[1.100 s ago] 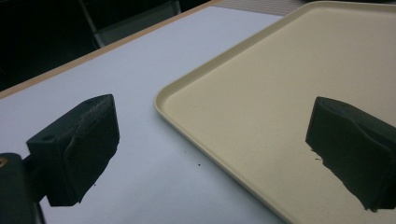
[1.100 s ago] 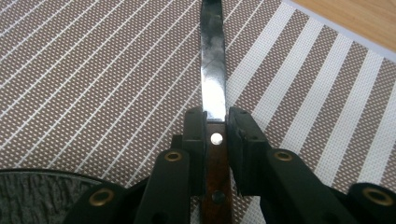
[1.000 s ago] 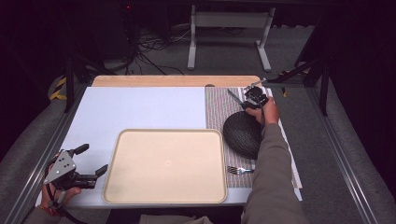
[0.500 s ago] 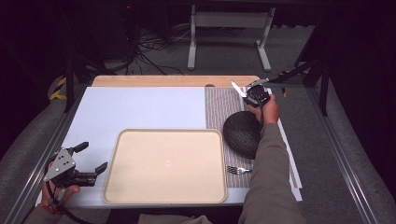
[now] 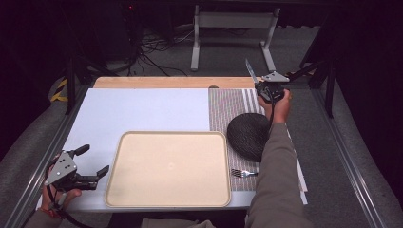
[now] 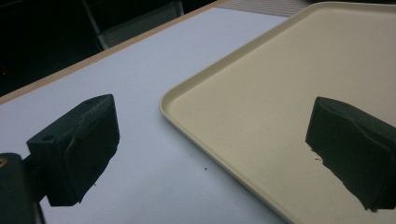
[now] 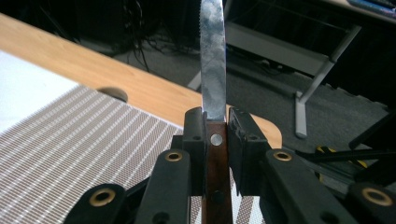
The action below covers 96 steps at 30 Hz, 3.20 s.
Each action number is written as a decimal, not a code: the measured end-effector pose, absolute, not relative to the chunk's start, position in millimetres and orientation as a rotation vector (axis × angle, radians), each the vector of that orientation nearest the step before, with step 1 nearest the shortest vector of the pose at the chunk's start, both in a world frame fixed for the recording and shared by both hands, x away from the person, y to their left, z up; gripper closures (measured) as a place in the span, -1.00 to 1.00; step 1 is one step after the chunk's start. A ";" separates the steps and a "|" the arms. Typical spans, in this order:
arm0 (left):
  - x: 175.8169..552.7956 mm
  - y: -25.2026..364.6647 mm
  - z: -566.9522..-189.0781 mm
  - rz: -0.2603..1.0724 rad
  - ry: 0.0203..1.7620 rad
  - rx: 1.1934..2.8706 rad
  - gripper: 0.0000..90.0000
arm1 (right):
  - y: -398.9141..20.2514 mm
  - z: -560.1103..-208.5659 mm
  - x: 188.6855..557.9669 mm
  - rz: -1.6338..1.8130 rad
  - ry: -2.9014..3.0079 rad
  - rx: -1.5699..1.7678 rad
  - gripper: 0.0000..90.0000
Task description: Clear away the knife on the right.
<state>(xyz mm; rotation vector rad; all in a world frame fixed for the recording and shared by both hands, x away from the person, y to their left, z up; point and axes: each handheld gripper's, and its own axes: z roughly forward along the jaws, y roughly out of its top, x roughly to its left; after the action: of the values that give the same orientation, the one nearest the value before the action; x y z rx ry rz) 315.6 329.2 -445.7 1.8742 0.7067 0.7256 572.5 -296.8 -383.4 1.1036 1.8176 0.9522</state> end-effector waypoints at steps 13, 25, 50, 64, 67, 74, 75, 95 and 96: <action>310.0 325.5 -441.9 0.751 0.666 1.881 -0.92 | -282.9 -359.8 536.5 1.059 1.815 1.060 0.75; 306.5 322.7 -441.2 0.764 0.636 1.894 -0.93 | -263.4 -336.5 489.8 1.147 1.828 1.037 0.75; 305.0 312.1 -439.5 0.790 0.594 1.910 -0.88 | -199.0 -340.0 379.0 1.278 1.999 0.873 0.75; 302.8 314.1 -441.3 0.787 0.610 1.929 -0.90 | -161.6 -377.4 349.8 1.288 2.133 0.868 0.75; 302.0 315.5 -440.8 0.787 0.613 1.919 -0.90 | -153.2 -384.5 343.8 1.283 2.177 0.855 0.75; 301.6 314.2 -441.6 0.792 0.610 1.921 -0.89 | -138.7 -398.4 332.0 1.253 2.258 0.832 0.75; 301.7 313.8 -441.9 0.787 0.611 1.919 -0.89 | -137.5 -400.0 330.2 1.250 2.265 0.830 0.75; 305.3 310.6 -442.9 0.771 0.593 1.939 -0.89 | -128.2 -432.7 315.0 1.145 2.399 0.866 0.75; 305.3 310.4 -443.0 0.773 0.593 1.940 -0.90 | -128.1 -433.9 315.0 1.131 2.399 0.867 0.75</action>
<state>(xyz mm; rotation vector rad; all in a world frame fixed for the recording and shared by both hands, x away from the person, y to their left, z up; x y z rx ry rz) 305.3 310.4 -443.0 1.9400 0.5927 0.7734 315.0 -128.1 -433.9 0.8671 2.3990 1.1306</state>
